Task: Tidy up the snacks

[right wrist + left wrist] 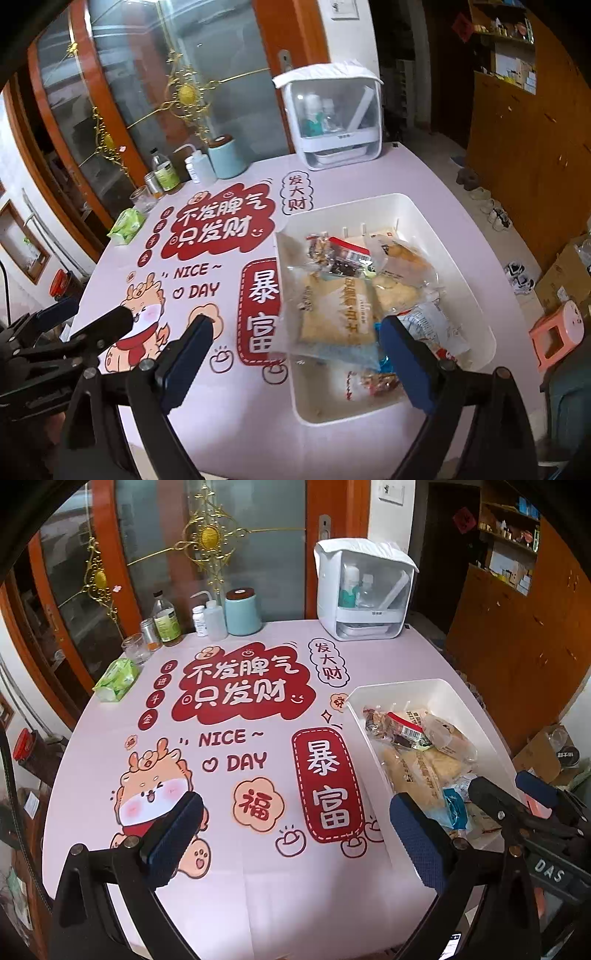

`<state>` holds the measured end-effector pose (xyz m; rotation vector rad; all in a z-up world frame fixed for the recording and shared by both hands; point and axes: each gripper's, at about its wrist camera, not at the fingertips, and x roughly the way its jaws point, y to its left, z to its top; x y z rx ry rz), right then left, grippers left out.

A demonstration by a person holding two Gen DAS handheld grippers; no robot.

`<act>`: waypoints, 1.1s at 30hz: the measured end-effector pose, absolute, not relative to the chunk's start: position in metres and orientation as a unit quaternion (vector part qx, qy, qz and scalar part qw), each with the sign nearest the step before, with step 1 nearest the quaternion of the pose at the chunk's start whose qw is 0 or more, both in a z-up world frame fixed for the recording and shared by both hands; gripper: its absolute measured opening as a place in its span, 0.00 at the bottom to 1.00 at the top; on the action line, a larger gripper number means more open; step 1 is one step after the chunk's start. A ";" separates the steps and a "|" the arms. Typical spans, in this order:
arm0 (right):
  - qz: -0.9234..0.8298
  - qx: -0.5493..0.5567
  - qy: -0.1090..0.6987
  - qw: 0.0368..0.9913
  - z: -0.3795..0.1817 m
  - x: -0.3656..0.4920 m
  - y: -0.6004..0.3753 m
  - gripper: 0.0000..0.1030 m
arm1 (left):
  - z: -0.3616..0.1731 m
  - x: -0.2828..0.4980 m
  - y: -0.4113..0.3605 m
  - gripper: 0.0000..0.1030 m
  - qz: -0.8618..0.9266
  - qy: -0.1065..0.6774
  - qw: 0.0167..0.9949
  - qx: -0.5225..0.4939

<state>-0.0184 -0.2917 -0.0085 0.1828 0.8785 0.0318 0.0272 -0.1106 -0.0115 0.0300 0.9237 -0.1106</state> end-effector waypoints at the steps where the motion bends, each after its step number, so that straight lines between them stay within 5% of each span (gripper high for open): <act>1: 0.017 0.086 0.423 0.902 -0.005 -0.021 -0.288 0.90 | -0.010 0.026 -0.109 0.98 -0.051 0.444 0.894 0.014; 33: 0.020 0.064 0.399 0.915 0.018 -0.052 -0.257 0.90 | 0.006 -0.018 -0.082 0.98 -0.009 0.432 0.902 0.017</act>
